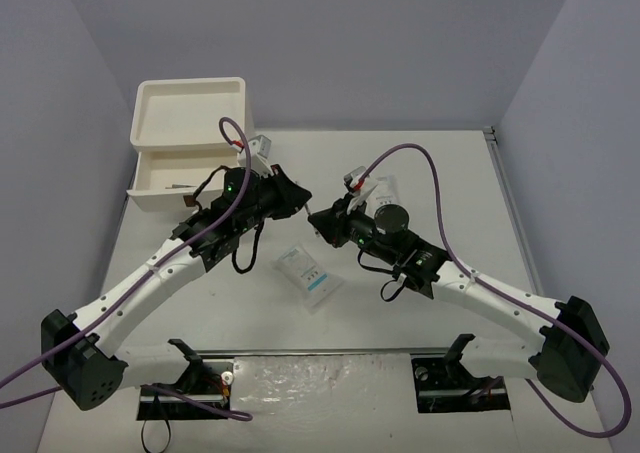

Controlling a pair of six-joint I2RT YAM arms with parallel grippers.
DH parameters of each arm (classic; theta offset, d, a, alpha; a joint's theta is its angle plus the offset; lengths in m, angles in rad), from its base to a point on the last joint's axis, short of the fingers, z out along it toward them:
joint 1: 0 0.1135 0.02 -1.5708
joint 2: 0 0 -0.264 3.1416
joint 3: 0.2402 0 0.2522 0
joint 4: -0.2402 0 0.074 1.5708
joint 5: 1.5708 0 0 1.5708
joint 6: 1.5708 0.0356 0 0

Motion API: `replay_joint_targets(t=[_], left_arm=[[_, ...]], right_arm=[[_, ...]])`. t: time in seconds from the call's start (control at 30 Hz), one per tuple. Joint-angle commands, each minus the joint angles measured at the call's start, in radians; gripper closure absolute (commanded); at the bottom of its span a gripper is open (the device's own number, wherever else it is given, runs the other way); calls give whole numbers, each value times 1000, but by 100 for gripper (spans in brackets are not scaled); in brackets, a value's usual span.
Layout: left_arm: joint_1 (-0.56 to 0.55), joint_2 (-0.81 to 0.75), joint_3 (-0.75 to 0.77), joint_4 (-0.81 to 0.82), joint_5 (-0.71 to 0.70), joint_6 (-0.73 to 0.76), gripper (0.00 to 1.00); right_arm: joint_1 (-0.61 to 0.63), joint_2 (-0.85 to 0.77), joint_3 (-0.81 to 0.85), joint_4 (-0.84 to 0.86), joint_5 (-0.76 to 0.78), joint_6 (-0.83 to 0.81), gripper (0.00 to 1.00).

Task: Organize the makeup

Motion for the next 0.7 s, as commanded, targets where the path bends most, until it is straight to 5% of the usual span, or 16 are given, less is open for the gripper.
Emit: replay_joint_targets(t=[0.0, 0.07, 0.23, 0.3, 0.67], left_arm=[[-8, -22, 45, 88, -37, -3, 100], [-8, -28, 31, 96, -46, -1, 100], [2, -73, 13, 74, -149, 25, 100], [51, -95, 10, 59, -200, 36, 100], [504, -124, -29, 192, -149, -149, 100]], right_arm=[[4, -17, 45, 118, 15, -1, 83], [5, -15, 50, 109, 30, 0, 70], [2, -45, 70, 40, 86, -22, 16], [0, -78, 67, 7, 115, -41, 5], [-13, -210, 15, -129, 221, -95, 0]])
